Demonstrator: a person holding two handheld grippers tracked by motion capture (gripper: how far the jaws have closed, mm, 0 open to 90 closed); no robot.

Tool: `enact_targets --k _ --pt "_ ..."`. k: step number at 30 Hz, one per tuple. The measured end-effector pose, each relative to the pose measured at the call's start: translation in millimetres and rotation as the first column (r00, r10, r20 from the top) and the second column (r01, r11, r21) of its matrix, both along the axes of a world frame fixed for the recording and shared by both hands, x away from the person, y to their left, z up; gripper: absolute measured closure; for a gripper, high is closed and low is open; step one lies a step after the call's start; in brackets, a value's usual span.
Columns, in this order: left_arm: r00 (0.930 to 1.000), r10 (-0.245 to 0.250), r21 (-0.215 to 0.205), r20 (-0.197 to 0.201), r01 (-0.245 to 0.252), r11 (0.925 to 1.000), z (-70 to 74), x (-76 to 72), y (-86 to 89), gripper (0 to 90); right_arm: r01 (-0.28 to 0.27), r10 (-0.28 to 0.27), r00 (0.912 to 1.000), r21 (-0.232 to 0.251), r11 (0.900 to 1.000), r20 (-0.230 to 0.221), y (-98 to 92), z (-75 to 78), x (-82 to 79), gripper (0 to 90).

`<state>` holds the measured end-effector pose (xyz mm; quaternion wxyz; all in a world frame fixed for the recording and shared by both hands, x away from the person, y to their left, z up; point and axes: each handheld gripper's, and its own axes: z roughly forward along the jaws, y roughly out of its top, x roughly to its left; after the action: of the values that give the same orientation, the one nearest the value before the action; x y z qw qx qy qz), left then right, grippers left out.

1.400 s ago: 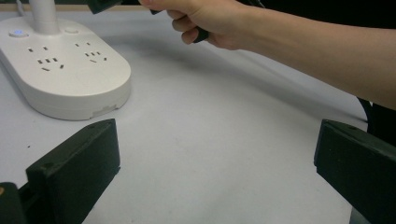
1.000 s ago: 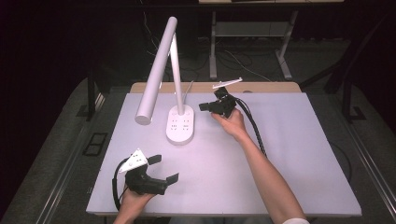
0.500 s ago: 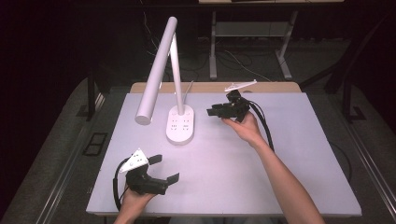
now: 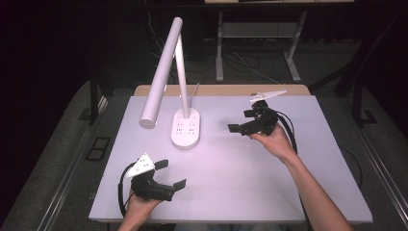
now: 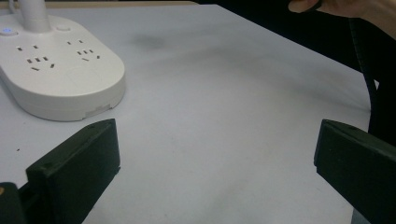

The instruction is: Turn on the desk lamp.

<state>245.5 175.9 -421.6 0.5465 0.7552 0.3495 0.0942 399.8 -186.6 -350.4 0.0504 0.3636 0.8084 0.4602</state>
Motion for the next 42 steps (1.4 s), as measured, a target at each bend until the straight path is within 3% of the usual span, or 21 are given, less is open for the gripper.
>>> enact_targets --k 9,17,26,34,42 --pt "1.0000 -0.005 0.014 0.002 0.005 0.9999 -0.2 -1.2 -1.5 0.0 -0.019 0.019 0.9997 0.011 1.000 0.016 -22.7 8.8 -28.5 0.4" --pt "0.9999 -0.012 0.017 0.001 0.012 0.9998 -0.3 -2.0 -3.7 0.0 -0.015 0.015 0.9998 0.027 1.000 0.016 -40.0 6.0 -53.7 0.4" --pt "1.0000 -0.005 0.014 0.007 0.005 0.9999 0.4 -2.7 -4.5 0.0 0.011 -0.012 0.9998 0.055 0.998 0.017 -63.2 -8.2 -85.8 0.5" --pt "1.0000 0.006 0.011 0.008 -0.007 0.9999 0.1 -2.0 -3.2 0.0 0.061 -0.063 0.9978 0.082 0.995 0.019 -87.2 -30.0 -117.7 0.5" --pt "1.0000 0.005 0.017 0.005 -0.006 0.9998 0.1 -2.5 -2.8 0.0 0.106 -0.108 0.9940 0.088 0.990 0.018 -98.8 -46.7 -141.1 0.5"
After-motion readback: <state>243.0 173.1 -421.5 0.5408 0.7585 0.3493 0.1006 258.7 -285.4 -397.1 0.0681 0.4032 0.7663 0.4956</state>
